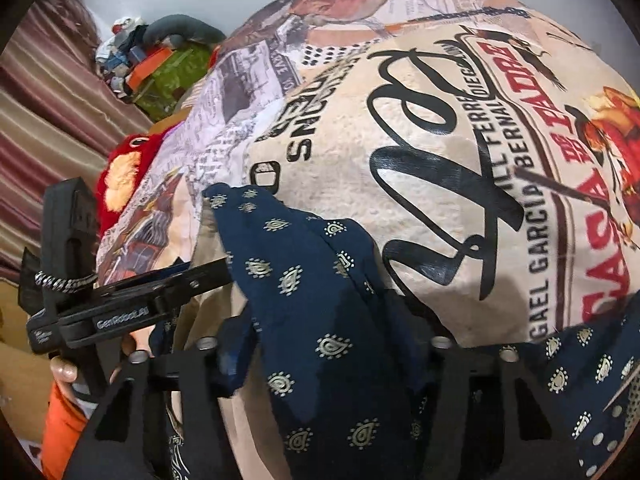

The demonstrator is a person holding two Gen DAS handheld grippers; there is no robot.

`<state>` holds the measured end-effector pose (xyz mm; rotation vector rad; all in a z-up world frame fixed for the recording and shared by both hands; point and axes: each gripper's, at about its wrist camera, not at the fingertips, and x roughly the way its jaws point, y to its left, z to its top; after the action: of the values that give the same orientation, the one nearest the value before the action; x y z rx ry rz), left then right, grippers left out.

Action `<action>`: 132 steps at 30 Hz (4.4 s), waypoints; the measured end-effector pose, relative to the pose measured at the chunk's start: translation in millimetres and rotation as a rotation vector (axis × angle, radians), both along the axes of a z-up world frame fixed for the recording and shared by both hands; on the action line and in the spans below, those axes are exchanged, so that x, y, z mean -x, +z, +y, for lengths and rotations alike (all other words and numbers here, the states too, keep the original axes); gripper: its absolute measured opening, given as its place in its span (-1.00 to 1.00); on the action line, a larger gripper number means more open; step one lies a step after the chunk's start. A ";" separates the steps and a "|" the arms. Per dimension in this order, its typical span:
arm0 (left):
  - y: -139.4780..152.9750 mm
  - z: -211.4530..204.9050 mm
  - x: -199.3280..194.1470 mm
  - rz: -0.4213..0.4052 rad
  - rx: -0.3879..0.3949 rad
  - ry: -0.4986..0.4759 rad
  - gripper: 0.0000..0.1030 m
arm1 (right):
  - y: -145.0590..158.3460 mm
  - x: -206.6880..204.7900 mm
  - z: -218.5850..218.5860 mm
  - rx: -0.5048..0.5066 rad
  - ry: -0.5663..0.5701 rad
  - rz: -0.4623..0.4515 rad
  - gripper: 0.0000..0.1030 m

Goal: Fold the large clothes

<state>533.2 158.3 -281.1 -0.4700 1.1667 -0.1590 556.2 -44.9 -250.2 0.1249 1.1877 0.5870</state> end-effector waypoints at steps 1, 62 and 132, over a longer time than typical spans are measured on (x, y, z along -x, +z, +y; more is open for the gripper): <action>4.2 -3.1 2.0 -0.012 -0.011 -0.004 -0.78 | 1.5 0.8 -1.0 -0.016 0.006 -0.003 -0.23; 7.3 -12.4 37.8 -0.028 0.019 -0.041 -0.04 | 49.9 99.3 1.1 -0.003 0.079 -0.051 0.71; 76.3 -89.9 177.3 -0.132 -0.127 -0.279 -0.11 | 67.9 176.9 -80.2 0.025 0.036 0.019 0.56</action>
<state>355.9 68.4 -204.7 -0.1800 1.1013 -0.3493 379.3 -125.2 -182.4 0.0880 1.2175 0.6029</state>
